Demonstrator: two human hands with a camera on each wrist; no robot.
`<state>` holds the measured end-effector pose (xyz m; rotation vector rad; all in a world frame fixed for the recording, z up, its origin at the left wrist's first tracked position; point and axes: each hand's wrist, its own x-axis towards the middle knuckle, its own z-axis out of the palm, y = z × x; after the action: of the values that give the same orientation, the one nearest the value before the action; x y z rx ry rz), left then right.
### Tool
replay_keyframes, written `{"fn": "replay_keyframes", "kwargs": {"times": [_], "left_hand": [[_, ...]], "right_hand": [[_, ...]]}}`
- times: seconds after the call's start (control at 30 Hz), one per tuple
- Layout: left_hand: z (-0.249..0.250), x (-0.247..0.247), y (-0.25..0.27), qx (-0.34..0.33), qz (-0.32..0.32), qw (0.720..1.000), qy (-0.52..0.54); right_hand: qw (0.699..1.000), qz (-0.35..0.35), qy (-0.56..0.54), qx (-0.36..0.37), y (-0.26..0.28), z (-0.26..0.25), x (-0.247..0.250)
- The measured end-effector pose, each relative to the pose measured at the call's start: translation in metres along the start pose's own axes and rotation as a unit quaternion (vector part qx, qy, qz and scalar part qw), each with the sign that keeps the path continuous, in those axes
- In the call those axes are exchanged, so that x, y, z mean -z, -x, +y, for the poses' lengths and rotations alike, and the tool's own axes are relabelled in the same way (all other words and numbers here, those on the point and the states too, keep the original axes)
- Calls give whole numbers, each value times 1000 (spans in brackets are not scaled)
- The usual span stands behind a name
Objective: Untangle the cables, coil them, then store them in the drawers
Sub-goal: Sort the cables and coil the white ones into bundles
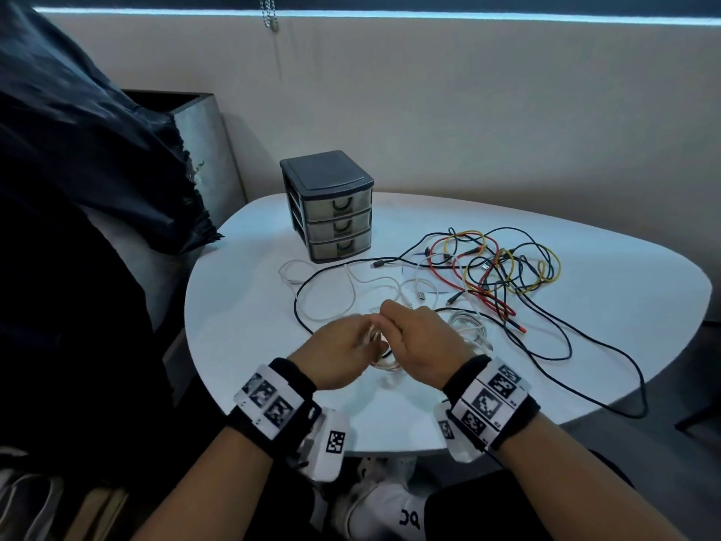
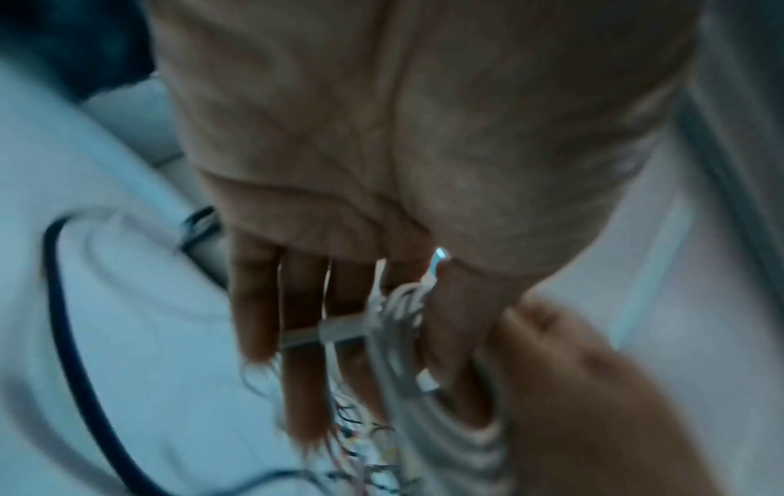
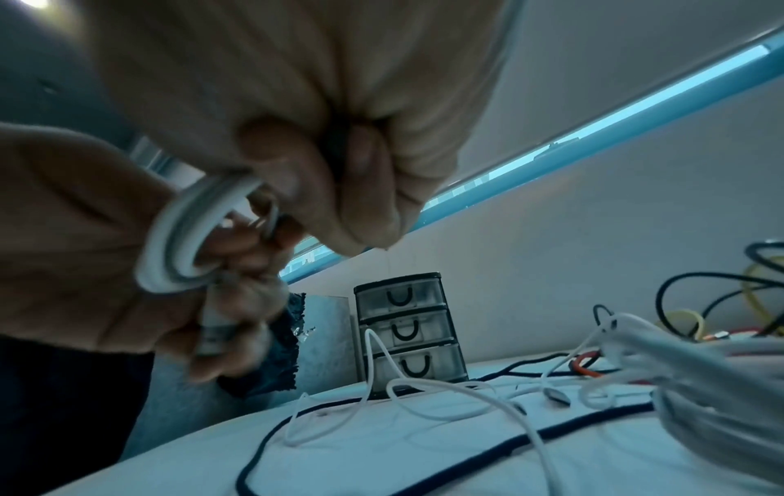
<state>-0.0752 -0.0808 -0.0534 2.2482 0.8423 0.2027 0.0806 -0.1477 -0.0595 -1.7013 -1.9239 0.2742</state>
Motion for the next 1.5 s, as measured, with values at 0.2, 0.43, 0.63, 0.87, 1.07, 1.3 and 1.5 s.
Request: {"fn": "replay_keyframes", "kwargs": {"times": [0.2, 0.43, 0.63, 0.87, 1.07, 1.3, 1.5], "left_hand": [[-5, -3, -2, 21, -24, 876, 480], [20, -19, -15, 45, 74, 726, 683], [14, -37, -24, 20, 270, 937, 220], [9, -37, -26, -15, 180, 979, 90], [21, -36, -30, -26, 117, 982, 149], [23, -40, -25, -24, 128, 987, 94], [6, -30, -29, 12, 189, 965, 184]], "right_hand": [[993, 64, -98, -10, -4, -11, 8], [962, 135, -220, -90, -7, -19, 4], [981, 143, -84, -100, -1, -11, -5], [980, 118, -109, -119, 12, 6, -5], [976, 129, -127, -122, 18, 11, -1], [978, 110, -127, -120, 23, 12, 1], [940, 148, -188, -244, 27, 44, 42]]}}
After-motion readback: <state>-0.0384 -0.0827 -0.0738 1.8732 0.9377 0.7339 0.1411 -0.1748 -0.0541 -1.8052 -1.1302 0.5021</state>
